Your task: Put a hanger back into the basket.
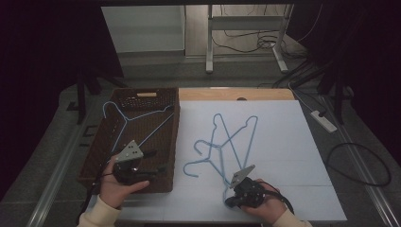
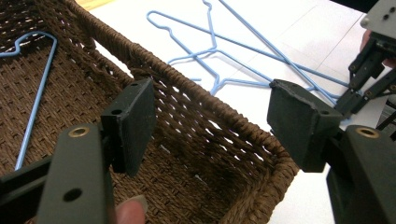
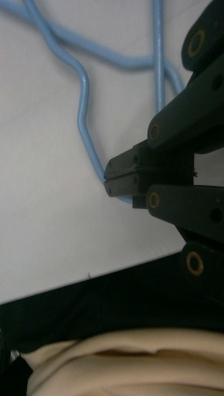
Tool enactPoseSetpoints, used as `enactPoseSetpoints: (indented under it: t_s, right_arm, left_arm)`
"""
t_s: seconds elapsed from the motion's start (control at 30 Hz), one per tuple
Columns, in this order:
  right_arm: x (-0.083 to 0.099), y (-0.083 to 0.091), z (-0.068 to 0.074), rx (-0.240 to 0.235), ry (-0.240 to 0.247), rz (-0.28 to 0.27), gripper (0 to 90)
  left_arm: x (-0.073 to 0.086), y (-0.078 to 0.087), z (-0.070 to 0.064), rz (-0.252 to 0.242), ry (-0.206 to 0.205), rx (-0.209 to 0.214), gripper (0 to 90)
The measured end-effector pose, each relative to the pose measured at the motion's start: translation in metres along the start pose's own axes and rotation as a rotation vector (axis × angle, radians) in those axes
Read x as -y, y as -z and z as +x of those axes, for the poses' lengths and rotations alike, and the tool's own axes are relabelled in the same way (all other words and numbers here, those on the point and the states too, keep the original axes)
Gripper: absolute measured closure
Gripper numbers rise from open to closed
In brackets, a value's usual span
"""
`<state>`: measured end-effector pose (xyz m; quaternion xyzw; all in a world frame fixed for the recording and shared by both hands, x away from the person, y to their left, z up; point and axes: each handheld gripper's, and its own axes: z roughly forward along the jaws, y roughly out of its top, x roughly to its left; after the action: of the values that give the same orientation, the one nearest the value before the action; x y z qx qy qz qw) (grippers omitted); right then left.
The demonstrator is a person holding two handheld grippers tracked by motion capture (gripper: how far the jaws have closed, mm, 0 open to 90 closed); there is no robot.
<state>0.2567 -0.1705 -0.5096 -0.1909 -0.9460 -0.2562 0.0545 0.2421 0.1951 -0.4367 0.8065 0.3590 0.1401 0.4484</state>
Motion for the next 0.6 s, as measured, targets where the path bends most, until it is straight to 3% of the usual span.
enactPoseSetpoints:
  t_s: [0.17,0.3,0.5,0.6]
  right_arm:
    - [0.000,-0.002,0.005,-0.020,0.017,-0.001,90.0]
    - [-0.001,0.003,-0.001,0.013,0.007,-0.040,90.0]
    - [-0.016,0.028,-0.039,0.149,-0.057,-0.171,85.9]
    - [-0.030,0.035,-0.064,0.218,-0.084,-0.196,71.1]
  left_arm:
    - [0.000,0.000,0.000,0.000,0.000,0.000,32.7]
    - [0.000,0.000,0.000,-0.001,-0.001,-0.003,32.7]
    - [0.000,0.000,0.000,-0.002,-0.001,-0.008,32.7]
    - [0.000,0.001,0.001,-0.010,0.003,-0.012,32.6]
